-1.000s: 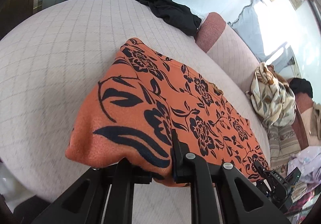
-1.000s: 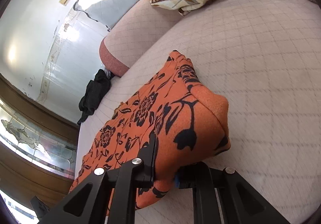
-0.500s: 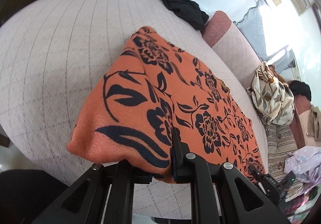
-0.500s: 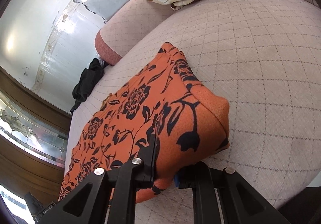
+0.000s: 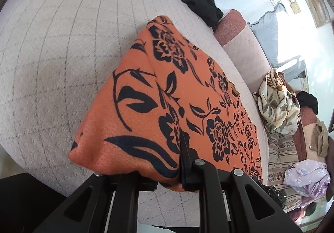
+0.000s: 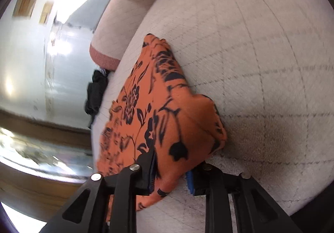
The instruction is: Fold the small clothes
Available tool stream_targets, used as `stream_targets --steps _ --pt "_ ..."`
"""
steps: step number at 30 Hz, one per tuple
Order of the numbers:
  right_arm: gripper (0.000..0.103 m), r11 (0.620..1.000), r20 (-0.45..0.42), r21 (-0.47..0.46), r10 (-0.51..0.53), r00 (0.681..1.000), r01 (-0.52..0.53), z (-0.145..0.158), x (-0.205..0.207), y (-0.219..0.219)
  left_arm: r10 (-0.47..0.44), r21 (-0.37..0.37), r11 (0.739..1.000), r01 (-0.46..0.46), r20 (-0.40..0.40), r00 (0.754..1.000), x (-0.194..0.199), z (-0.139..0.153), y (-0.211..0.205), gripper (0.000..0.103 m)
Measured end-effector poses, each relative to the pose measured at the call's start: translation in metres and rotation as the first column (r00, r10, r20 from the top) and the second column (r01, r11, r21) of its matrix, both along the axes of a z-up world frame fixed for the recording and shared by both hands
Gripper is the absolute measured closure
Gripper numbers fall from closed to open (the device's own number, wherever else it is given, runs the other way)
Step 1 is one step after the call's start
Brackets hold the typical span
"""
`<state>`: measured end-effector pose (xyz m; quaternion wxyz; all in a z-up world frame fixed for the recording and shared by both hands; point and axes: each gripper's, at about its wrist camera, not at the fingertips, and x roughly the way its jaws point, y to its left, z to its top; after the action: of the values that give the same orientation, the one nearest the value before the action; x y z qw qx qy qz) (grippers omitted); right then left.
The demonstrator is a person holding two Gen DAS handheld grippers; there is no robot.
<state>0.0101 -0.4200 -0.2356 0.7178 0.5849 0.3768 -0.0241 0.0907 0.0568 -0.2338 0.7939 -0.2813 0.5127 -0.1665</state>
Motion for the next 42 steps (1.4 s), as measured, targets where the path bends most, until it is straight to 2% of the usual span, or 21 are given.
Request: stream_targets --steps 2,4,6,9,13,15,18,21,25,27,30,33,36,37,38,40,42 --pt "0.074 0.994 0.021 0.092 -0.056 0.998 0.054 -0.011 -0.004 -0.008 0.011 -0.011 1.0 -0.011 -0.011 1.0 -0.001 -0.003 0.002 0.083" --pt "0.075 0.989 0.032 0.12 -0.091 0.995 0.086 -0.014 -0.005 -0.01 0.017 -0.023 1.0 -0.017 -0.013 1.0 -0.001 -0.004 0.003 0.083" --pt "0.079 0.996 0.055 0.049 -0.08 0.995 0.077 -0.007 -0.001 -0.007 0.015 -0.018 1.0 -0.015 0.0 1.0 -0.003 -0.003 0.003 0.084" --pt "0.084 0.995 0.057 -0.083 -0.054 0.997 0.059 0.007 0.0 0.002 0.001 0.03 1.0 -0.003 0.055 0.999 -0.006 0.006 -0.002 0.085" --pt "0.087 0.967 0.063 -0.254 0.002 0.998 0.014 0.036 -0.004 0.016 -0.019 0.081 0.997 0.011 0.11 0.994 -0.004 0.017 -0.004 0.086" --pt "0.088 0.959 0.062 -0.284 0.02 0.998 -0.001 0.042 -0.013 0.022 -0.019 0.091 0.996 0.007 0.124 0.992 0.0 0.02 -0.002 0.086" --pt "0.089 0.944 0.027 -0.327 0.061 0.998 -0.049 0.039 -0.026 0.035 -0.012 0.082 0.997 0.005 0.087 0.996 0.01 0.015 0.002 0.086" --pt "0.089 0.954 0.005 -0.293 0.068 0.998 -0.064 0.024 -0.03 0.033 -0.022 0.09 0.996 0.017 0.048 0.999 0.009 0.004 0.003 0.083" --pt "0.078 0.958 -0.052 -0.27 0.087 0.995 -0.098 0.031 -0.029 0.025 -0.01 0.062 0.998 0.01 0.011 1.0 0.011 0.006 0.015 0.075" --pt "0.076 0.963 -0.084 -0.241 0.105 0.991 -0.123 0.035 -0.034 0.023 0.008 0.048 0.999 -0.008 -0.012 1.0 0.01 0.01 0.023 0.073" --pt "0.076 0.972 -0.124 -0.181 0.131 0.983 -0.153 0.042 -0.051 0.018 0.021 0.093 0.995 -0.021 -0.006 1.0 0.005 0.025 0.034 0.073" --pt "0.075 0.968 -0.127 -0.198 0.13 0.983 -0.154 0.06 -0.074 0.011 -0.02 0.263 0.965 -0.002 0.08 0.997 -0.005 0.054 0.03 0.073" --pt "0.074 0.954 -0.096 -0.264 0.118 0.988 -0.14 0.083 -0.078 0.004 -0.115 0.471 0.882 0.008 0.2 0.973 -0.015 0.089 0.003 0.072" --pt "0.074 0.95 -0.076 -0.283 0.114 0.991 -0.131 0.09 -0.074 0.003 -0.142 0.505 0.863 0.007 0.23 0.963 -0.018 0.099 -0.008 0.067" --pt "0.074 0.949 -0.055 -0.293 0.104 0.993 -0.116 0.096 -0.069 0.002 -0.157 0.52 0.854 0.004 0.251 0.955 -0.02 0.106 -0.014 0.053" --pt "0.074 0.949 -0.028 -0.296 0.107 0.994 -0.111 0.103 -0.057 0.003 -0.179 0.525 0.851 -0.016 0.317 0.931 -0.023 0.123 -0.034 0.035" --pt "0.074 0.941 -0.013 -0.314 0.133 0.991 -0.13 0.106 -0.04 0.01 -0.206 0.544 0.838 -0.032 0.371 0.906 -0.026 0.134 -0.055 0.034"
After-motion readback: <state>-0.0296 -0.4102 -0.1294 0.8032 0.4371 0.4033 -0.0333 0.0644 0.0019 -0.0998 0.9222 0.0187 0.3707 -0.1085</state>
